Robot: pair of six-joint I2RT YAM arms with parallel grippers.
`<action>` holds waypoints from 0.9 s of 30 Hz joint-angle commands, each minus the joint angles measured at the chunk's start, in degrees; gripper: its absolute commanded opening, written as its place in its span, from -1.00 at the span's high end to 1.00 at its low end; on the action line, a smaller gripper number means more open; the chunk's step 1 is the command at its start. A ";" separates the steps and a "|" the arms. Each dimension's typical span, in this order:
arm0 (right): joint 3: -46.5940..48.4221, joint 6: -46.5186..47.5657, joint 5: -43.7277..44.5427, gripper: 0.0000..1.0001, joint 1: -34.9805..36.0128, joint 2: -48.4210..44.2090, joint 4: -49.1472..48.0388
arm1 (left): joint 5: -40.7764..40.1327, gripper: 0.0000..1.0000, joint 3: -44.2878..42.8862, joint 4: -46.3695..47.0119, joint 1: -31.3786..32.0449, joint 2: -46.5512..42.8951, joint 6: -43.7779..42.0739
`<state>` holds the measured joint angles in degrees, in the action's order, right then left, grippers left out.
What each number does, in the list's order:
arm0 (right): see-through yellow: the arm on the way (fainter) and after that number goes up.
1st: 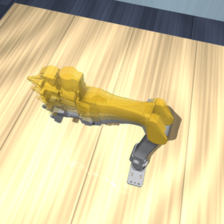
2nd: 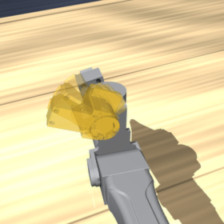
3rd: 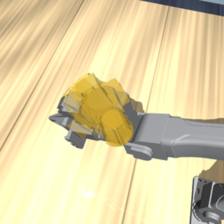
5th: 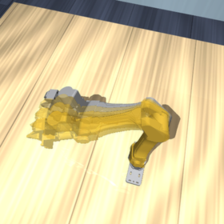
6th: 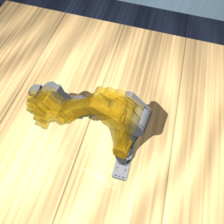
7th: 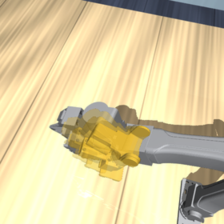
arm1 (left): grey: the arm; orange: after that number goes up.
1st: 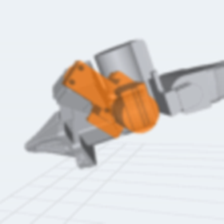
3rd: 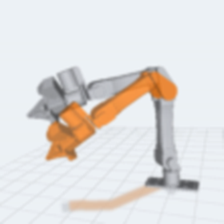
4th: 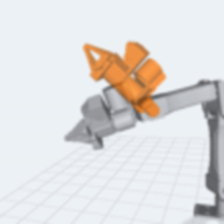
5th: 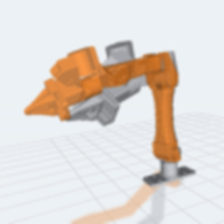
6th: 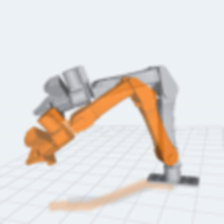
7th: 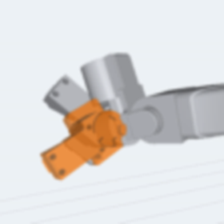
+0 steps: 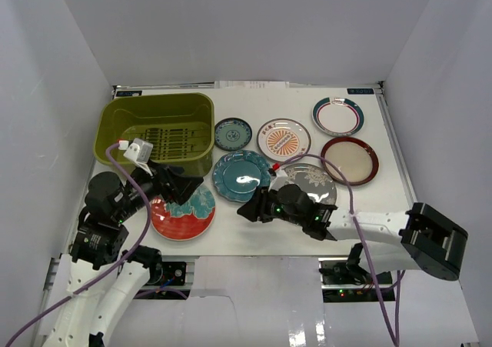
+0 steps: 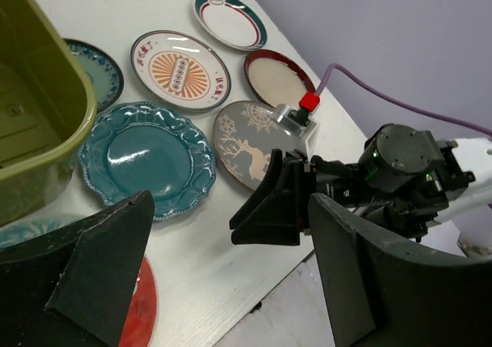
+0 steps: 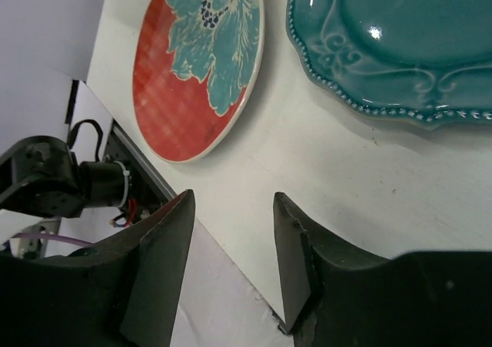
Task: Place the plates into the plastic bin on the countertop
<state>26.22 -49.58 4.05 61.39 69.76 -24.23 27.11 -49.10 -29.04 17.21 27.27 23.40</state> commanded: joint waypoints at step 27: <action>22.38 -20.81 0.25 0.14 4.27 45.63 -22.79 | -12.08 -0.74 -1.43 -6.91 1.24 3.14 -1.77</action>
<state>46.85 -68.31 3.84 65.23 113.10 -44.82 15.20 -49.12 -36.03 18.17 29.89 22.92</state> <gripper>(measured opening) 0.449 0.873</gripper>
